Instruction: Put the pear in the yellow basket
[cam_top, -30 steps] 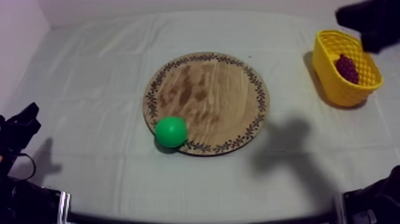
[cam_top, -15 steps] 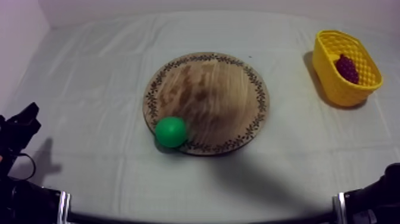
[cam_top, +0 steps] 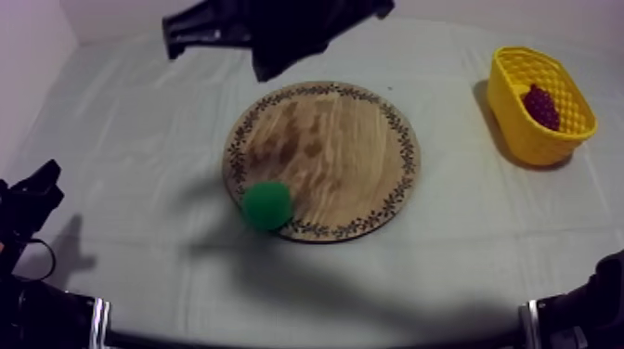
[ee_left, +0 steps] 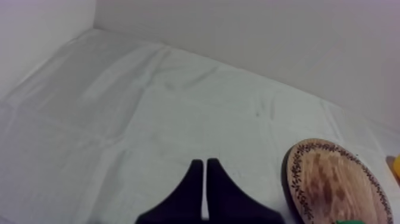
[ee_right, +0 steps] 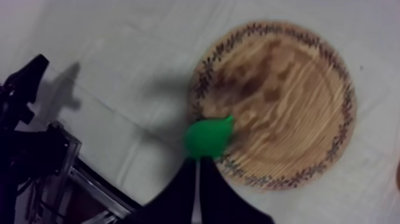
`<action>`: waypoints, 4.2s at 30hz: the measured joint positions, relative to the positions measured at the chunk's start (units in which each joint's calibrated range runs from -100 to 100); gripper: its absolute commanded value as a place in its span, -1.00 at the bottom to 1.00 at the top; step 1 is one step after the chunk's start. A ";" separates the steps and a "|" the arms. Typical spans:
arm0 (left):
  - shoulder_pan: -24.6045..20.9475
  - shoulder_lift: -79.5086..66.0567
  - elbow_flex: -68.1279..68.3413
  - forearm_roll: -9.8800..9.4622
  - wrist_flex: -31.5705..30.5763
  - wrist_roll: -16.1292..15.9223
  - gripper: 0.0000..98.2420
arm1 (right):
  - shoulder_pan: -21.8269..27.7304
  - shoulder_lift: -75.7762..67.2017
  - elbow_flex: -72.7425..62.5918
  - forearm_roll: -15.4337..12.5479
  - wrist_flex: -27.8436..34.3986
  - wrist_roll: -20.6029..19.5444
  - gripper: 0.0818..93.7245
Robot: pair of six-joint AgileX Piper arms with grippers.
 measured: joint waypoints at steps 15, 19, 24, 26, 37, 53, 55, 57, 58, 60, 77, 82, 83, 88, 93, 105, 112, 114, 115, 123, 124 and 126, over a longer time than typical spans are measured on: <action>0.00 0.00 0.00 0.00 0.00 0.00 -1.00 | -1.22 12.35 5.00 -3.77 0.01 -9.76 -1.00; 0.00 0.00 0.00 0.00 0.00 0.00 -1.00 | -0.63 14.27 3.60 -5.47 0.11 -11.87 -0.93; 0.00 0.00 0.00 0.00 0.00 0.00 -1.00 | -0.53 15.36 2.00 -6.41 0.03 -13.47 -0.17; 0.00 0.00 0.00 0.00 0.00 0.00 -1.00 | -0.44 15.66 1.78 -6.41 0.25 -13.73 0.07; 0.00 0.00 0.00 0.00 0.00 0.00 -1.00 | 0.23 16.70 -0.03 -5.42 0.18 -13.45 0.73; 0.00 0.00 0.00 0.00 0.00 0.00 -1.00 | 1.14 20.69 2.20 -6.46 -0.84 -13.72 0.84; 0.00 0.00 0.00 0.00 0.00 0.00 -1.00 | 1.30 21.83 2.20 -6.87 -1.43 -13.60 0.84; 0.00 0.00 0.00 0.00 0.00 0.00 -1.00 | 1.47 23.13 2.11 -7.17 -2.17 -13.53 0.84; 0.00 0.00 0.00 0.00 0.00 0.00 -1.00 | 1.56 23.83 2.11 -7.17 -2.33 -13.47 0.83; 0.00 0.00 0.00 0.00 0.00 0.00 -1.00 | 1.64 25.02 1.97 -7.30 -2.88 -13.50 0.83; 0.00 0.00 0.00 0.00 0.00 0.00 -1.00 | 1.90 34.53 -2.16 -9.86 -5.76 -13.14 0.70; 0.00 0.00 0.00 0.00 0.00 0.00 -1.00 | 1.97 35.92 -3.93 -10.00 -6.58 -12.97 0.51; 0.00 0.00 0.00 0.00 0.00 0.00 -1.00 | 1.98 36.22 -4.31 -10.00 -6.70 -12.85 0.45; 0.00 0.00 0.00 0.00 0.00 0.00 -1.00 | 2.02 36.85 -5.75 -9.93 -6.50 -12.54 0.13; 0.00 0.00 0.00 0.00 0.00 0.00 -1.00 | 2.17 37.05 -5.86 -9.59 -6.11 -11.61 -0.19; 0.00 0.00 0.00 0.00 0.00 0.00 -1.00 | 3.47 31.85 -3.05 -6.53 -4.75 -9.18 -0.24; 0.00 0.00 0.00 0.00 0.00 0.00 -1.00 | 8.07 21.65 -0.01 -1.35 -4.98 -4.47 -0.22; 0.00 0.00 0.00 0.00 0.00 0.00 -1.00 | 9.83 18.67 0.86 0.79 -5.17 -2.83 -0.22; 0.00 0.00 0.00 0.00 0.00 0.00 -1.00 | 10.90 16.98 1.43 1.62 -5.66 -1.86 -0.22; 0.00 0.00 0.00 0.00 0.00 0.00 -1.00 | 20.22 5.19 5.47 6.68 -12.47 4.83 -0.20; 0.00 0.00 0.00 0.00 0.00 0.00 -1.00 | 21.52 3.90 6.22 7.25 -13.29 5.61 -0.20; 0.00 0.00 0.00 0.00 0.00 0.00 -1.00 | 23.78 1.87 7.65 8.06 -15.43 6.90 -0.20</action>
